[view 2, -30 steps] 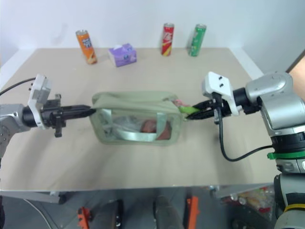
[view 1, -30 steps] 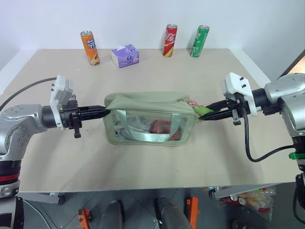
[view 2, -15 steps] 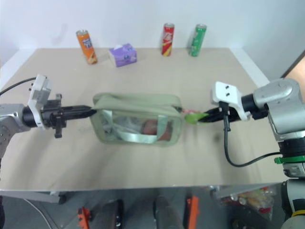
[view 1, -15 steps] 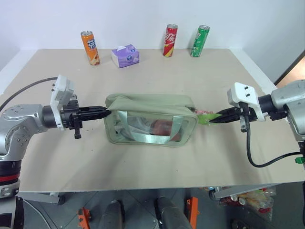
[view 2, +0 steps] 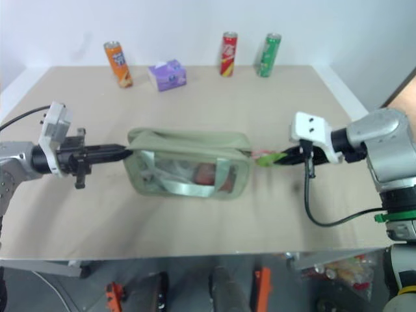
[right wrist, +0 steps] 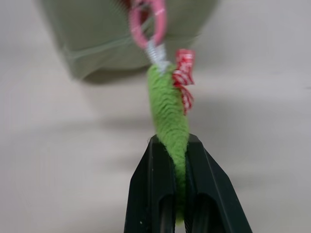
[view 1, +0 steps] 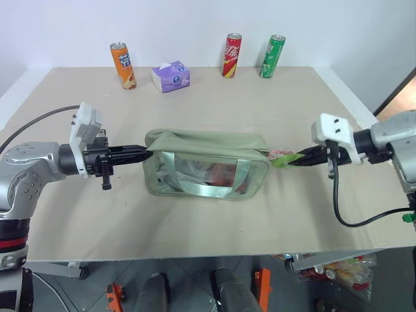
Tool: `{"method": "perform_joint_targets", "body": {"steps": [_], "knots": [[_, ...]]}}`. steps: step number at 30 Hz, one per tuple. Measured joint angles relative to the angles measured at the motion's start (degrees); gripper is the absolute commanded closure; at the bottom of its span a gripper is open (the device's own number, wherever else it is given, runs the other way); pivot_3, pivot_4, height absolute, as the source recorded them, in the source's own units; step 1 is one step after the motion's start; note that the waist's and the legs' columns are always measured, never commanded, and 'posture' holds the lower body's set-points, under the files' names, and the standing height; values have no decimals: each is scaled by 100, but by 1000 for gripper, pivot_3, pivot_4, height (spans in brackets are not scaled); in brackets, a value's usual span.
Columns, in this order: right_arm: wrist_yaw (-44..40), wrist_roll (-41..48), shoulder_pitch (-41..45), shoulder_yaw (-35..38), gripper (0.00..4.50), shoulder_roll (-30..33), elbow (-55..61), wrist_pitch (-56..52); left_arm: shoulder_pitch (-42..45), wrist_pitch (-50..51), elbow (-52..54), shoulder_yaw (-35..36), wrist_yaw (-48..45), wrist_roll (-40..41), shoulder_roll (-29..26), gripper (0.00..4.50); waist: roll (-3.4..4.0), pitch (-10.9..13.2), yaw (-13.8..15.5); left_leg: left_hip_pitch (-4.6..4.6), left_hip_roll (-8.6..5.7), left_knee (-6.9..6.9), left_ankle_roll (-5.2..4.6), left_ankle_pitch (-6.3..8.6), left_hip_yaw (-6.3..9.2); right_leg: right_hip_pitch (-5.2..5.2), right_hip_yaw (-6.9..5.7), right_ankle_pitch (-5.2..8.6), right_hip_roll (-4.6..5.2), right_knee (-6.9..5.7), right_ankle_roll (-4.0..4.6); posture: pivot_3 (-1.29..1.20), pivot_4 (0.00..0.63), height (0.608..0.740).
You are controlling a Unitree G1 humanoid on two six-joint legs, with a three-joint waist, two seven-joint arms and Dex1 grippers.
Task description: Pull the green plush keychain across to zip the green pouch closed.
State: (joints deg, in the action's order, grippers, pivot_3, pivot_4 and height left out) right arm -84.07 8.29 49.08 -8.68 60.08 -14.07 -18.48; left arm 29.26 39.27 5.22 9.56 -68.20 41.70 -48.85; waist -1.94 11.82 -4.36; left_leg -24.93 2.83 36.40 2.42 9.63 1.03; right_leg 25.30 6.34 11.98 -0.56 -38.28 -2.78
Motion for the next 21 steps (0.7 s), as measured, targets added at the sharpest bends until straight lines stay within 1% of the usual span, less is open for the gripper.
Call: {"method": "perform_joint_targets", "body": {"steps": [2,5,7,10,13,17,21], "knots": [[-93,159,333,159,4471,37,-75,-178,0,0,-18,1,4,-4,-4,4500,0,0,0,0,0,0,0,0,1,0,-1,0,0,0,0,0,150,740],[-243,440,592,365,4471,92,-71,-475,0,0,-21,1,10,-5,-3,4500,0,0,1,-3,0,-1,0,0,1,1,-2,3,0,1,2,0,150,740],[-335,604,619,476,4471,198,-43,-605,0,-1,-21,1,14,-3,-3,4500,0,0,8,-6,0,-1,0,1,3,0,-2,7,0,2,0,0,150,740],[-333,573,478,474,4471,259,-56,-497,1,-3,-18,0,10,0,-2,4500,0,0,7,-8,-1,-2,0,1,1,2,-1,6,1,2,-1,0,150,740],[-304,456,303,437,4471,308,-83,-328,1,-4,-17,0,-2,2,-1,4500,0,0,6,-6,-1,-1,0,1,2,2,-1,6,1,1,-1,0,150,740],[-110,-239,-90,127,4471,570,-183,543,1,-3,-15,-4,-27,3,1,4500,0,0,4,-6,-1,-1,0,1,-2,3,0,5,2,2,-2,0,150,740],[43,-580,-148,-41,4471,591,-269,1005,3,-2,-10,-5,-76,10,0,4500,2,0,2,-2,-1,-1,0,1,-3,3,2,4,1,0,-2,0,150,740]]}}
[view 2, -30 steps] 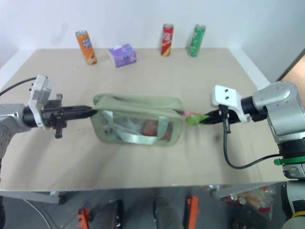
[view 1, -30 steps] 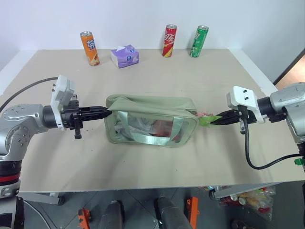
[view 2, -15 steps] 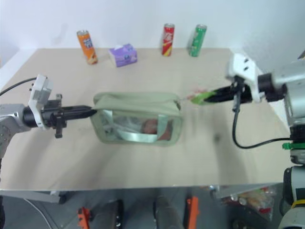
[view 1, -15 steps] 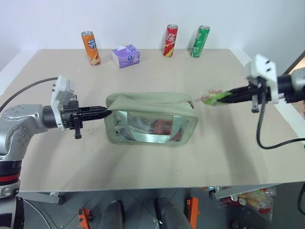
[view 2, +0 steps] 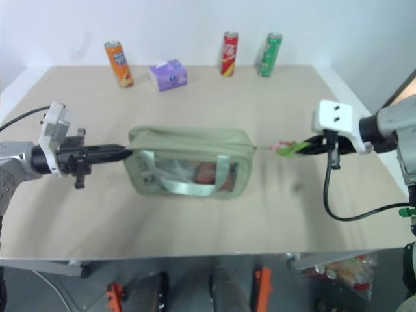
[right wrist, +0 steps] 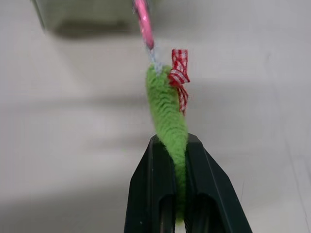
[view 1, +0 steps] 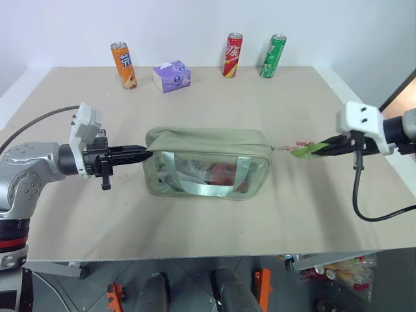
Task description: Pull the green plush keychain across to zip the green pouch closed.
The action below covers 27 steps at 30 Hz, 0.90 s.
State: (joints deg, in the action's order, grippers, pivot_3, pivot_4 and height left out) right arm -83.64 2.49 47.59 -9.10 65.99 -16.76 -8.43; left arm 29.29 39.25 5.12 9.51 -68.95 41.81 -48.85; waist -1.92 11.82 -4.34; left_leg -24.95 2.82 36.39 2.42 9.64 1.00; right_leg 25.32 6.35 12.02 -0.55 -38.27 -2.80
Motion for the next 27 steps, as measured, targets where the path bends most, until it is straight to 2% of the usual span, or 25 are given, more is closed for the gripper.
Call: {"method": "perform_joint_targets", "body": {"steps": [5,9,16,27], "knots": [[183,-225,-75,-51,4471,-3,179,240,0,7,1,-4,-9,5,0,4500,-1,0,3,-1,0,0,0,0,1,-1,0,0,0,0,1,0,150,740],[289,-505,-771,-379,4471,-109,898,261,0,74,-2,-3,3,3,0,4500,-1,-1,3,-2,0,0,0,0,3,0,-2,1,-1,0,1,0,150,740],[266,-699,-1423,-682,4471,-332,1965,245,0,119,3,-1,32,13,0,4500,-1,-1,3,2,1,3,1,-1,4,-3,-1,-1,-2,-4,-1,0,150,740],[323,-1194,-1156,-1103,4471,-1115,1971,411,-1,125,5,0,120,68,4,4500,-3,-2,-1,13,4,7,1,-2,4,-8,-2,-5,-6,-11,4,0,150,740]]}}
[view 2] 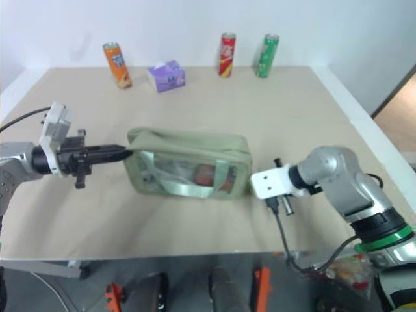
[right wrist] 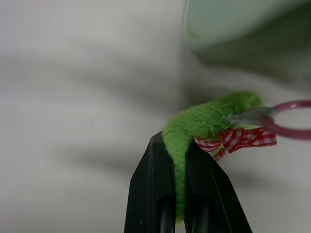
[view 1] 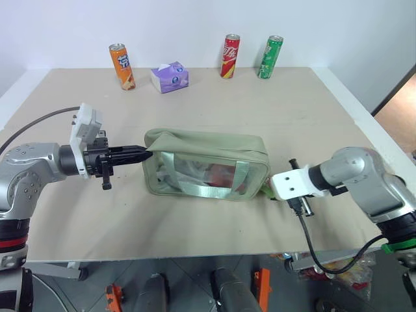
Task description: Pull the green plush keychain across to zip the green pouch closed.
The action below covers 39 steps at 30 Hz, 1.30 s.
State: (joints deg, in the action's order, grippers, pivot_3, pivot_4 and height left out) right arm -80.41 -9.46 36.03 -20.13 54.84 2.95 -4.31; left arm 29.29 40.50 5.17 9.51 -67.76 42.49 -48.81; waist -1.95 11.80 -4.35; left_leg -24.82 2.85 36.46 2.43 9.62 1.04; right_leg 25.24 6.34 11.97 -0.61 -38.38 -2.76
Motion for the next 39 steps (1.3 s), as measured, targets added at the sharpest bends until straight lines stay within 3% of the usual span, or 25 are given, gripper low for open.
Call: {"method": "perform_joint_targets", "body": {"steps": [7,11,16,24,26,27,29,39], "knots": [[-39,502,277,365,4471,-98,-653,-484,-66,0,21,24,100,34,2,4500,0,0,1,0,-1,0,0,-1,-1,-1,2,0,1,0,0,0,150,740],[-520,1398,628,966,4471,57,-805,-1083,-76,0,25,39,105,40,2,4500,1,0,1,-2,-1,-3,0,0,2,0,0,1,0,-1,2,0,150,740],[-722,1996,819,1412,2918,323,-826,-1526,-75,-2,25,39,105,39,5,4500,0,0,1,-1,-1,-3,0,0,2,-1,-1,3,1,0,3,0,150,740],[-690,2553,814,1429,175,338,-757,-2120,-53,70,23,38,103,47,27,4500,0,0,1,-1,-1,-3,0,0,1,-1,0,2,1,0,2,0,150,740],[-640,2618,815,1513,75,338,-760,-2220,-5,234,16,38,135,106,28,4500,0,0,0,-2,-1,-3,0,0,1,0,0,2,1,0,2,0,150,740],[-612,2647,820,1581,0,338,-770,-2257,24,328,1,38,174,149,32,3945,0,0,1,-2,-1,-3,-1,0,1,0,0,2,1,0,2,0,150,740],[-552,2694,932,1625,0,338,-828,-2300,70,381,-17,38,271,145,44,3536,0,0,1,-2,-1,-3,0,0,1,1,0,2,1,0,2,0,150,740],[-425,2715,1164,1721,0,432,-1163,-2245,45,610,-20,114,350,256,29,44,0,0,-4,-2,-1,-4,0,0,0,3,0,2,0,0,3,0,150,740]]}}
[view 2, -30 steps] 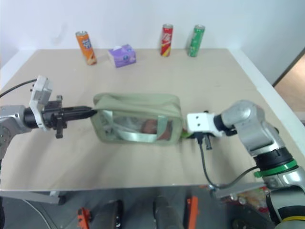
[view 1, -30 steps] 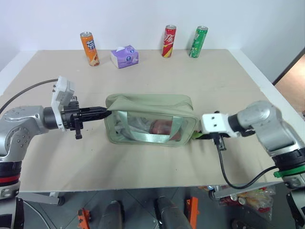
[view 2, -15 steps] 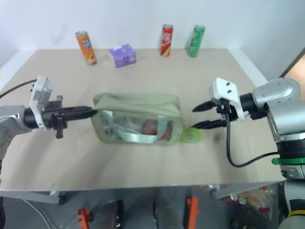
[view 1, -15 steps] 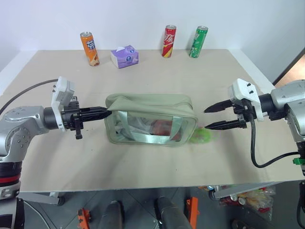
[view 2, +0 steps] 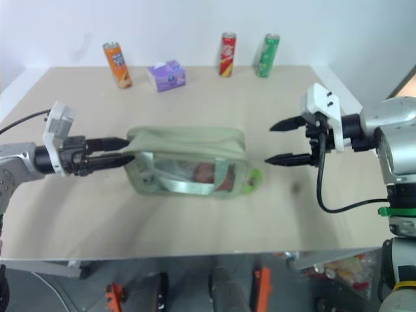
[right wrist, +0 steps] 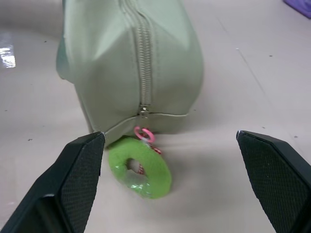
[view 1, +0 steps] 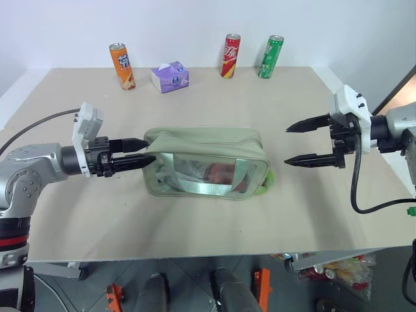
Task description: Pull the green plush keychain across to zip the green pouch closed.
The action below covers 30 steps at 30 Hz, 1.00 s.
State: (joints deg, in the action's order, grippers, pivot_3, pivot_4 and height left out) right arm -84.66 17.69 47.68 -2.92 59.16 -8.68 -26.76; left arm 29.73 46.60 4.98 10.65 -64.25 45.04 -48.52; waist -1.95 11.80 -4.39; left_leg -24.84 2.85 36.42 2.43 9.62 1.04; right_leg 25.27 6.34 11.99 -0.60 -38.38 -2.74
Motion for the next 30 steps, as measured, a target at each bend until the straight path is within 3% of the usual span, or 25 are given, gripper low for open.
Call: {"method": "perform_joint_targets", "body": {"steps": [9,15,18,26,30], "knots": [[104,36,-45,159,0,160,-96,-35,-587,168,128,683,26,227,-275,44,0,0,-6,-3,1,-3,0,0,-2,5,1,2,1,1,4,0,150,740],[151,442,-857,772,0,468,198,-515,-1755,353,482,1531,75,346,-636,44,0,0,-3,1,2,-13,-2,3,-2,4,-2,13,4,2,10,0,150,740],[342,584,-1260,947,0,463,486,-653,-2052,390,589,1754,140,513,-622,858,0,0,-3,3,2,-9,-2,2,-3,4,-1,11,4,2,9,0,150,740],[951,812,-1982,1301,0,321,987,-793,-2283,347,500,1883,438,505,-391,3599,-1,0,-5,14,3,-5,-1,2,-17,0,5,10,8,2,12,0,150,740],[1309,940,-2250,1527,0,221,1081,-923,-2190,336,339,1844,806,460,-164,3599,-1,0,-1,13,2,-4,-2,2,-20,-1,8,8,7,3,10,0,150,740]]}}
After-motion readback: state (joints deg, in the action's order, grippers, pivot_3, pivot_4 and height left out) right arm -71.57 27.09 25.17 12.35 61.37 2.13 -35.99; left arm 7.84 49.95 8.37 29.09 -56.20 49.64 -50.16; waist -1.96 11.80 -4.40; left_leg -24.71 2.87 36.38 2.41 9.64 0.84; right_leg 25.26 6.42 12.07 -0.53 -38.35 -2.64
